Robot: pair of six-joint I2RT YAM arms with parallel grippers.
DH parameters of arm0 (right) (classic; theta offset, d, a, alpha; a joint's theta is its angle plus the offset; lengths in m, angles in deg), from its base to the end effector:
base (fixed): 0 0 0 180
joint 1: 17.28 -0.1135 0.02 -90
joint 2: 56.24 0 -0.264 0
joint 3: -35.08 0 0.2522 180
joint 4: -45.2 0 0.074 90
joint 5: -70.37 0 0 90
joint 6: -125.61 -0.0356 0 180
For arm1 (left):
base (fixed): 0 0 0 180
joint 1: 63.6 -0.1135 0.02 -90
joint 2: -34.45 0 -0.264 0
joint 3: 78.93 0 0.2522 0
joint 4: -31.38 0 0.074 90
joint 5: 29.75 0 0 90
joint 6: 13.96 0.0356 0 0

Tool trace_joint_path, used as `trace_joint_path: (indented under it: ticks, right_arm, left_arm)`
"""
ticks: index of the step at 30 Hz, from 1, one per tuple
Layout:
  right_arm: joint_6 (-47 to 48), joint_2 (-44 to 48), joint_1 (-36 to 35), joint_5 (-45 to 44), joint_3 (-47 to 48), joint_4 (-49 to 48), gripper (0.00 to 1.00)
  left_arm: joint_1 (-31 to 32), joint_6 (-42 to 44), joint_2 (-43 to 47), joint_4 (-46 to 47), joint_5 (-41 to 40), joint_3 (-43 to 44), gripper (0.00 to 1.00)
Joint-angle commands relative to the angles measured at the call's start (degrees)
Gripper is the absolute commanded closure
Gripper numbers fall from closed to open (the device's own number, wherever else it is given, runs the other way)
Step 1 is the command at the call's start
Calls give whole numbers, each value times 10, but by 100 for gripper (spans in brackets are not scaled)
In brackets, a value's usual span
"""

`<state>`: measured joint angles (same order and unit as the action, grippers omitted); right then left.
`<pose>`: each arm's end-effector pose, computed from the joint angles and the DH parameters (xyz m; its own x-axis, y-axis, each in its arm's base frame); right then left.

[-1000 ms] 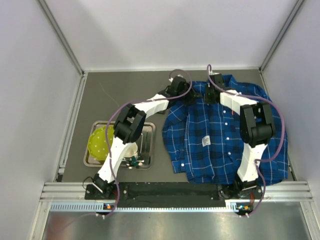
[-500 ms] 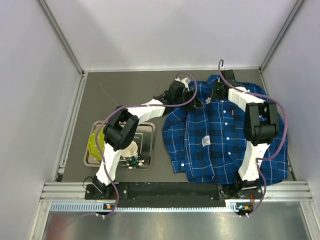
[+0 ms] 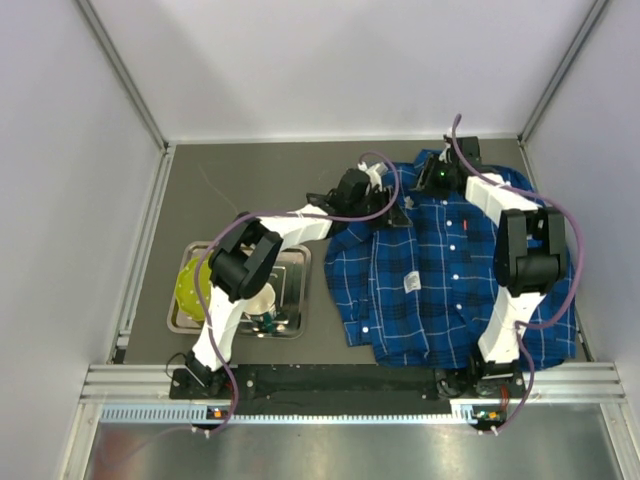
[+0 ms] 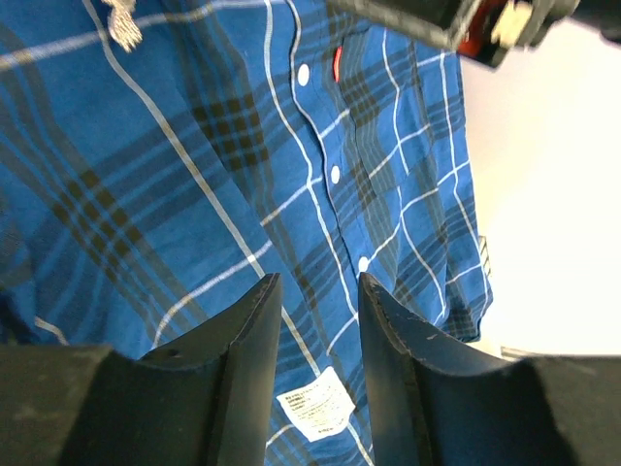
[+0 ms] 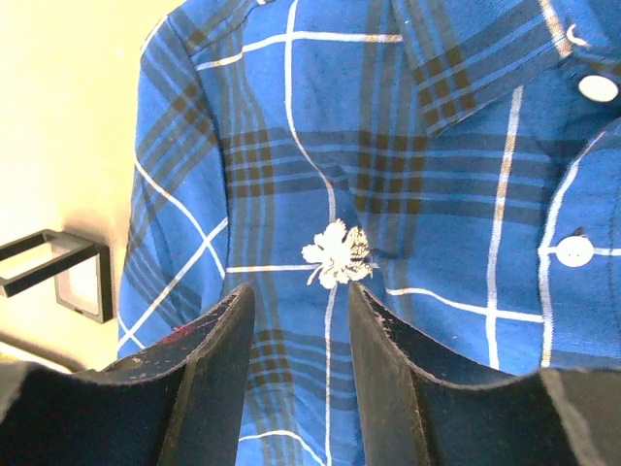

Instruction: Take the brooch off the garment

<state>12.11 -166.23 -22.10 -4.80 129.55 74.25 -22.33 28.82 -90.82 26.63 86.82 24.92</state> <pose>0.4282 0.0453 0.2180 -0.7461 0.3239 -0.5817 0.0377 0.8928 0.4488 0.3670 -0.3432 0.1903 -0.8796 -0.1015 -0.4648 0.3623 0.4902 -0.7927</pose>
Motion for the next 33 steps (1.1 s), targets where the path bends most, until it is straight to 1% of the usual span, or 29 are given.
trace_joint_path:
  ticks: [1, 2, 4, 5, 8, 12, 16, 19, 21, 24, 29, 33]
  right_arm:
    - [-21, 5, -14, 23, 2, -20, 56]
    - [-11, 7, -27, -16, 4, -17, 57]
    - [20, 7, -41, -63, 8, -10, 59]
    - [28, 6, -48, -106, 11, -7, 60]
    - [49, -1, -72, -146, 24, 6, 65]
    - [49, -32, -105, -215, 62, 60, 63]
    - [43, -57, -119, -281, 94, 96, 61]
    - [37, -68, -119, -289, 103, 108, 62]
    - [36, -75, -120, -298, 110, 117, 63]
    - [36, -80, -119, -299, 109, 120, 65]
    - [36, -94, -120, -271, 118, 120, 65]
    - [36, -92, -120, -270, 118, 120, 65]
  left_arm:
    - [-36, -19, -12, 65, 8, 19, 58]
    - [-40, -19, -19, 64, 6, 29, 60]
    - [-52, -26, -28, 62, 6, 38, 61]
    - [-55, -37, -37, 65, 10, 44, 61]
    - [-60, -56, -57, 65, 16, 54, 61]
    - [-69, -67, -79, 35, 12, 71, 61]
    - [-74, -46, -85, -11, 1, 84, 61]
    - [-75, -16, -90, -57, -12, 98, 60]
    - [-78, -9, -94, -79, -21, 99, 64]
    - [-81, -9, -88, -77, -23, 84, 65]
    - [-80, -4, -84, -75, -20, 78, 65]
    - [-80, -2, -79, -75, -20, 75, 65]
